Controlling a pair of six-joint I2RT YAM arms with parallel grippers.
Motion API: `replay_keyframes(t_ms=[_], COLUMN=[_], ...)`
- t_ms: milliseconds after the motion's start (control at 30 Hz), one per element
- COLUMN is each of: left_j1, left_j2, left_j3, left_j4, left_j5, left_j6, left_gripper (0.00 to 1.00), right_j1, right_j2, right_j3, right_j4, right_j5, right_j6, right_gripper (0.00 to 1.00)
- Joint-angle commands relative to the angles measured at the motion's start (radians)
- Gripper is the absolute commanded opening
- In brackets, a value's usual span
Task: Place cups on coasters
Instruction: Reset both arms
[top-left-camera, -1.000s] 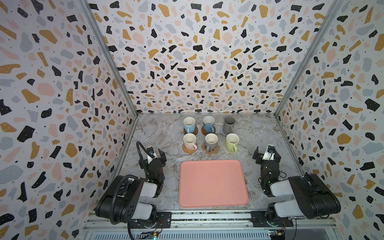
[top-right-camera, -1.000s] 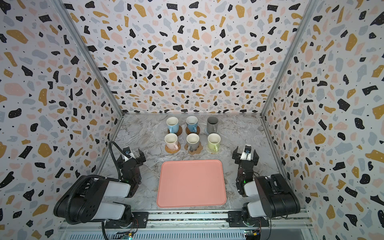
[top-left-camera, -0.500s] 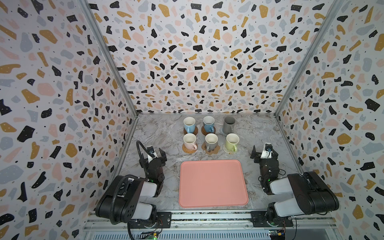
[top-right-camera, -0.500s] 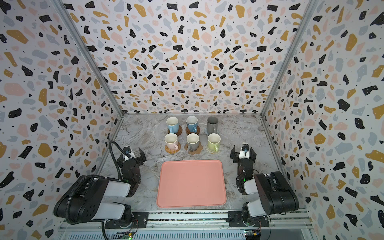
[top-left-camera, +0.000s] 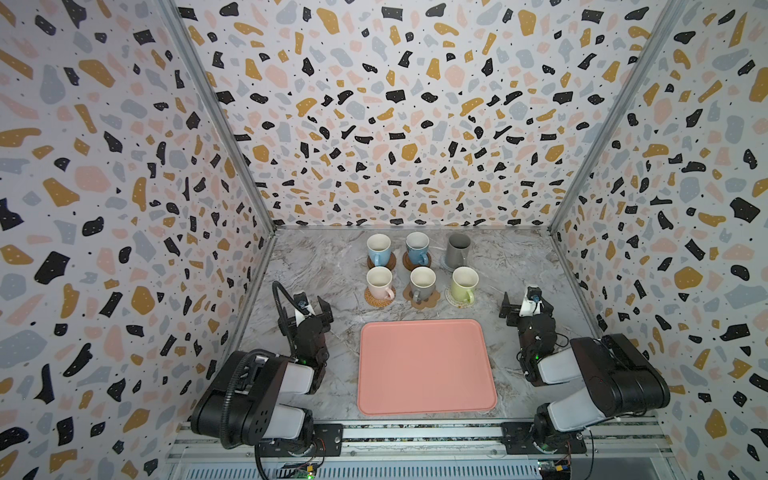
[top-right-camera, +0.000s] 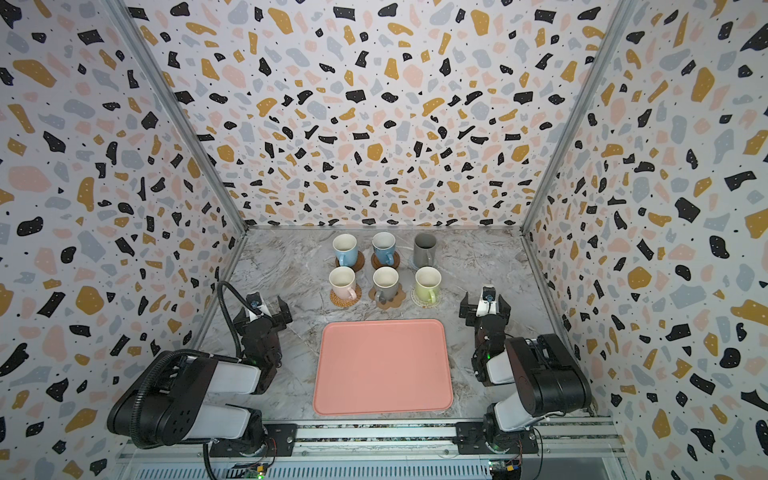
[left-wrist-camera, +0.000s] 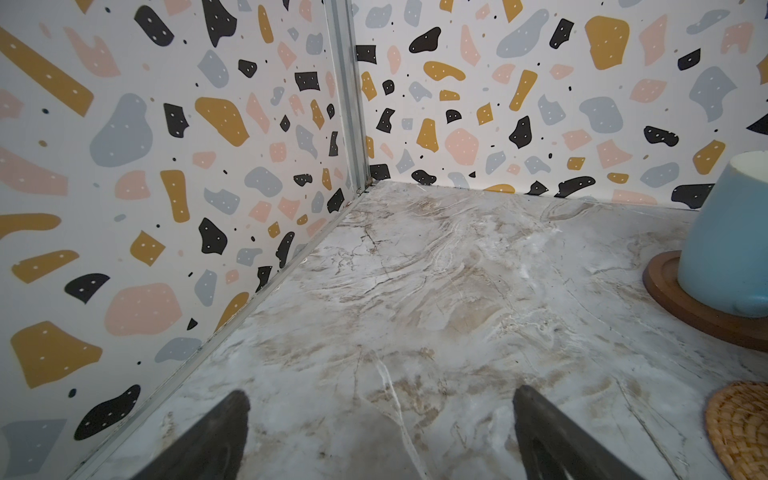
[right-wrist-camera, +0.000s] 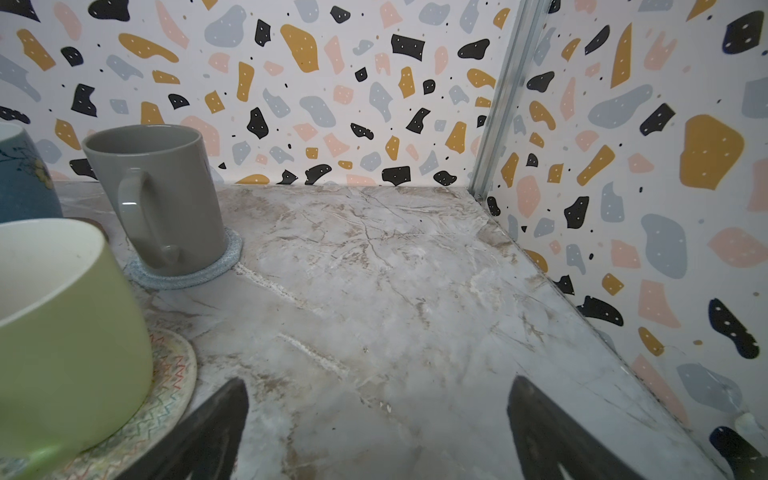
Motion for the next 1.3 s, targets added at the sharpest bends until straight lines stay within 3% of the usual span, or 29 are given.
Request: replay_keyframes(t_ms=[0,1267], left_j1=[0.004,0.004], left_j2=[-0.005,-0.006], left_j3=[0.018,0.017], left_j4=[0.048,0.046], left_j5=[0.003,0.003], left_j6=[0.005,0.004], left_gripper=[0.99,0.99], right_j1=[-0.008,-0.041], right_j2=[-0.007,-0.01], right_j3=[0.008,0.009], right_j4=[0.032,0.024], right_j5=[-0.012,-0.083], right_j6=[0.004,0.014], right_gripper=[0.99,0.99])
